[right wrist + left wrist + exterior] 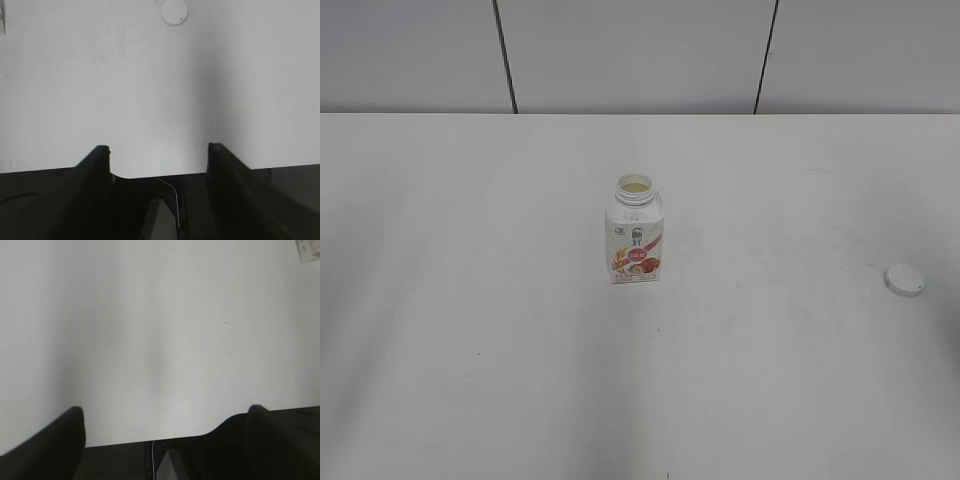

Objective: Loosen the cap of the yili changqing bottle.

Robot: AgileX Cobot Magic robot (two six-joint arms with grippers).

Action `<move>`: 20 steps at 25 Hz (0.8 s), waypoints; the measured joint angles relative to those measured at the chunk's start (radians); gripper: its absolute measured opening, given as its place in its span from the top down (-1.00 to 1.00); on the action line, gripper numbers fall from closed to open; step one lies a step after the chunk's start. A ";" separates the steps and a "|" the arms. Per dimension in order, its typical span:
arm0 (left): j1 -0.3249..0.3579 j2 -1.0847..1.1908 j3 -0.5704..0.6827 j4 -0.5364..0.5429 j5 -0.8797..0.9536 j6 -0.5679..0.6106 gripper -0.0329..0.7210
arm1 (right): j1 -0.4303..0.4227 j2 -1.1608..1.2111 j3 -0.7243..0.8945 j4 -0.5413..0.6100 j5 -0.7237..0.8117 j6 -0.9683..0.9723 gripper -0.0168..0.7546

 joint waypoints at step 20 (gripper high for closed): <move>0.000 -0.836 0.299 -0.012 -0.008 0.000 -0.66 | 0.000 -0.820 0.367 -0.019 -0.028 -0.139 -0.29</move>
